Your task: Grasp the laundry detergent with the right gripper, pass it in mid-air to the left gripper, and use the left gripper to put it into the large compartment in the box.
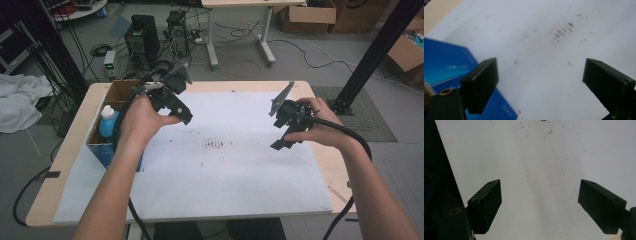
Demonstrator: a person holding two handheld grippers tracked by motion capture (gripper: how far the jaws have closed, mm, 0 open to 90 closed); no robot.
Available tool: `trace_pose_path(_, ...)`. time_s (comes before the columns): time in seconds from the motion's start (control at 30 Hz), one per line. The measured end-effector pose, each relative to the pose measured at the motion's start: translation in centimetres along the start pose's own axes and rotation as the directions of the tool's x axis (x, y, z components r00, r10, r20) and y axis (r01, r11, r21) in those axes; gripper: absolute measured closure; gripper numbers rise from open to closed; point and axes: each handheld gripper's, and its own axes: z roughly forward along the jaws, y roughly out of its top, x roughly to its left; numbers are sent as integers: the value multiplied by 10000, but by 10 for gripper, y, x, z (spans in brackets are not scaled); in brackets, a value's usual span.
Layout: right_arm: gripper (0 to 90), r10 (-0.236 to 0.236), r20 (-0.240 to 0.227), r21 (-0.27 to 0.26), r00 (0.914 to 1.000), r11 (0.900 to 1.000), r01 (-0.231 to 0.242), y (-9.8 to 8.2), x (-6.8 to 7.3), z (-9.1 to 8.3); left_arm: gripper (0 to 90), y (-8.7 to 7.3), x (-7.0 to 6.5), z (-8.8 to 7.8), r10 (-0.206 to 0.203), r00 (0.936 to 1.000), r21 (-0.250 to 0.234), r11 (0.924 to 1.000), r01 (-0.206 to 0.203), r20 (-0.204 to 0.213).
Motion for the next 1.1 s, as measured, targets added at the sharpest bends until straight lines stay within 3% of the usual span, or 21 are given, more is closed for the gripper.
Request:
trace_pose_path(0.3, 169, 80, -128, -321, 9999, 9994, -84, -4, -2, -6, 139, 11, -28, 27, 1101, 9926, -335, 9935, -1085, 516)
trace_pose_path(0.43, 163, 87, -192, -428, 9998, 9990, -96, -5, -3, -8, 139, 12, -35, 39, 1341, 9881, -380, 9906, -1315, 759)
trace_pose_path(0.73, 164, 70, -165, -408, 9998, 9991, -77, -7, -3, -9, 139, 13, -40, 54, 1498, 9849, -189, 9887, -1487, 874)
trace_pose_path(1.1, 162, 57, -105, -430, 9999, 9991, -62, -8, -2, -13, 139, 13, -41, 56, 1522, 9844, -197, 9883, -1511, 882)
